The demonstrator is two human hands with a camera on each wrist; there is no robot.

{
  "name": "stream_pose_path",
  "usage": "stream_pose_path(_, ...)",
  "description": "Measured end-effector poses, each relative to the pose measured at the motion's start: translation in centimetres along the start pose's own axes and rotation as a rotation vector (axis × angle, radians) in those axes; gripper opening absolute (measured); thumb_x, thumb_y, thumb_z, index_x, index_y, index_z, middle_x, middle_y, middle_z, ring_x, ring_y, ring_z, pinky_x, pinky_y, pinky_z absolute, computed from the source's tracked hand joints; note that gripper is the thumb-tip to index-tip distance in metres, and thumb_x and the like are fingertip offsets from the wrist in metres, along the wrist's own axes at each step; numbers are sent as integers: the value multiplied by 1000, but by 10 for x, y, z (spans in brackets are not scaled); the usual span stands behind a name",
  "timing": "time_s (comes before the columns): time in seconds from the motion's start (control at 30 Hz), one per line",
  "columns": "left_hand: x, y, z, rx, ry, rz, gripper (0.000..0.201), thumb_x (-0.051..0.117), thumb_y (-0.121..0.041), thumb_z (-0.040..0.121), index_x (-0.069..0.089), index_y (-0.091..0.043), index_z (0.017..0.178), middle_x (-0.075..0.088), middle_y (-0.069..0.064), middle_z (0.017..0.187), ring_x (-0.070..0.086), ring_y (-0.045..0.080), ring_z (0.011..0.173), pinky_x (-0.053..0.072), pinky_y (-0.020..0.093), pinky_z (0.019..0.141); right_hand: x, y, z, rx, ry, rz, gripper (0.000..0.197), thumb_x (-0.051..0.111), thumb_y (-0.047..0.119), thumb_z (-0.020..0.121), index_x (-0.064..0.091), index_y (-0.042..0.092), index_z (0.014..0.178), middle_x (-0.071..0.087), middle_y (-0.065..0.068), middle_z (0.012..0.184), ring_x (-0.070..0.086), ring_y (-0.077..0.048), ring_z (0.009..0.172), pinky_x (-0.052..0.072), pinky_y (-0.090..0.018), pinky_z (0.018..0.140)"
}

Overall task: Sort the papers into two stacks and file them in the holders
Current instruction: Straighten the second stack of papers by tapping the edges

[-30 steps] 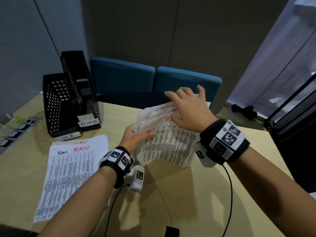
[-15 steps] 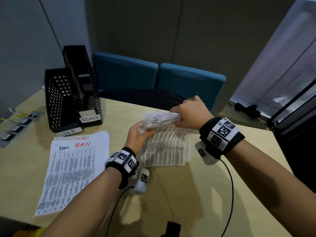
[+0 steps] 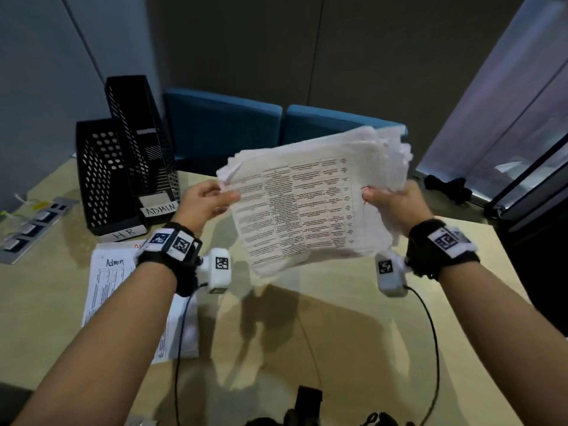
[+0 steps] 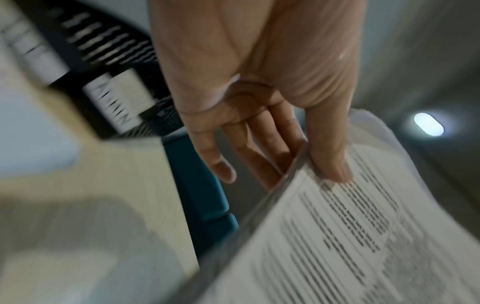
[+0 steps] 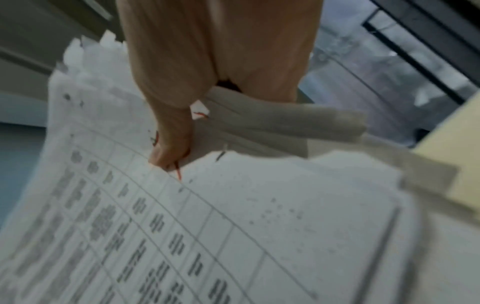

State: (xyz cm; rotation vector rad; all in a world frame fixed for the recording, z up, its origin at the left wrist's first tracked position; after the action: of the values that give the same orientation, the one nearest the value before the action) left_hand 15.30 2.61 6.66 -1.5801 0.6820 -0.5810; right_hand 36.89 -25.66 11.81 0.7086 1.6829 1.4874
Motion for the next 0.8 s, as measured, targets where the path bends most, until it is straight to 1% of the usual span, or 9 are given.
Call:
stream_pose_path(0.1, 16, 13, -9, -13, 63, -93, 25, 72, -2, 80, 69, -11, 104, 77, -1, 94, 71, 17, 89, 55, 35, 83, 9, -32, -15, 22, -42, 69, 28, 65, -2, 84, 64, 1, 112, 72, -4, 93, 70, -17, 84, 56, -29, 73)
stream_pose_path(0.2, 31, 23, -20, 43, -35, -144, 32, 73, 5, 77, 68, 2, 109, 78, -1, 86, 74, 15, 81, 57, 25, 71, 23, -62, -27, 51, -11, 99, 37, 69, -5, 80, 64, -2, 116, 71, -14, 107, 66, -28, 100, 55, -37, 81)
stream_pose_path(0.27, 33, 34, -28, 36, -116, -152, 29, 75, 5, 75, 69, -3, 103, 78, -1, 84, 73, 14, 81, 59, 27, 73, 30, -75, -36, 73, -1, 82, 50, 79, 13, 73, 63, 5, 120, 68, -17, 118, 64, -34, 109, 53, -50, 90)
stream_pose_path(0.4, 33, 56, -40, -8, -5, -197, 52, 79, -3, 73, 62, -5, 123, 74, 13, 108, 72, 26, 98, 58, 35, 83, 27, -84, -47, 104, -38, 124, 80, 88, 45, 49, 63, 17, 121, 67, -14, 121, 61, -37, 112, 50, -59, 93)
stream_pose_path(0.47, 32, 59, -41, -29, 0, -235, 66, 83, -7, 67, 56, -5, 126, 73, 13, 109, 72, 26, 98, 59, 35, 81, 22, -78, -46, 85, -81, 199, 90, 86, 43, 51, 50, 21, 131, 60, -13, 129, 59, -33, 116, 53, -49, 92)
stream_pose_path(0.53, 31, 60, -40, -47, -3, -264, 76, 86, -10, 62, 50, -4, 129, 72, 13, 111, 71, 27, 99, 59, 41, 85, 20, -71, -40, 48, -94, 200, 86, 84, 41, 51, 45, 37, 127, 51, -10, 136, 56, -27, 118, 54, -38, 90)
stream_pose_path(0.6, 31, 61, -39, -75, 25, -277, 79, 87, -13, 63, 51, -8, 133, 71, 13, 115, 70, 29, 105, 55, 44, 89, 27, -64, -35, 35, -56, 164, 88, 84, 39, 50, 40, 45, 126, 44, -10, 141, 54, -27, 122, 53, -41, 93)
stream_pose_path(0.7, 33, 62, -39, -114, 36, -288, 78, 89, -18, 62, 54, -13, 132, 71, 10, 116, 69, 28, 107, 53, 46, 91, 39, -65, -33, 40, -31, 236, 104, 79, 28, 48, 28, 30, 139, 43, -15, 141, 54, -31, 122, 52, -47, 94)
stream_pose_path(0.8, 36, 55, -38, -70, 40, -255, 65, 83, -14, 67, 59, -15, 127, 73, 9, 112, 71, 25, 102, 55, 36, 81, 51, -63, -32, 58, -31, 282, 111, 72, 21, 44, 22, 24, 143, 52, -14, 128, 58, -33, 113, 52, -49, 94)
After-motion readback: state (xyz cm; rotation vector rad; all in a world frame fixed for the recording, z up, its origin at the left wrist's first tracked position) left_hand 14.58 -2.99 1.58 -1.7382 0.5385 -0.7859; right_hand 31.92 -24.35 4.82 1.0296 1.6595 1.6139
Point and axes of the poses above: each hand's wrist, its own z-axis towards the middle knuckle, its own x-axis out of the palm, y = z × x, the point moved 3 cm from there along z, towards the middle knuckle
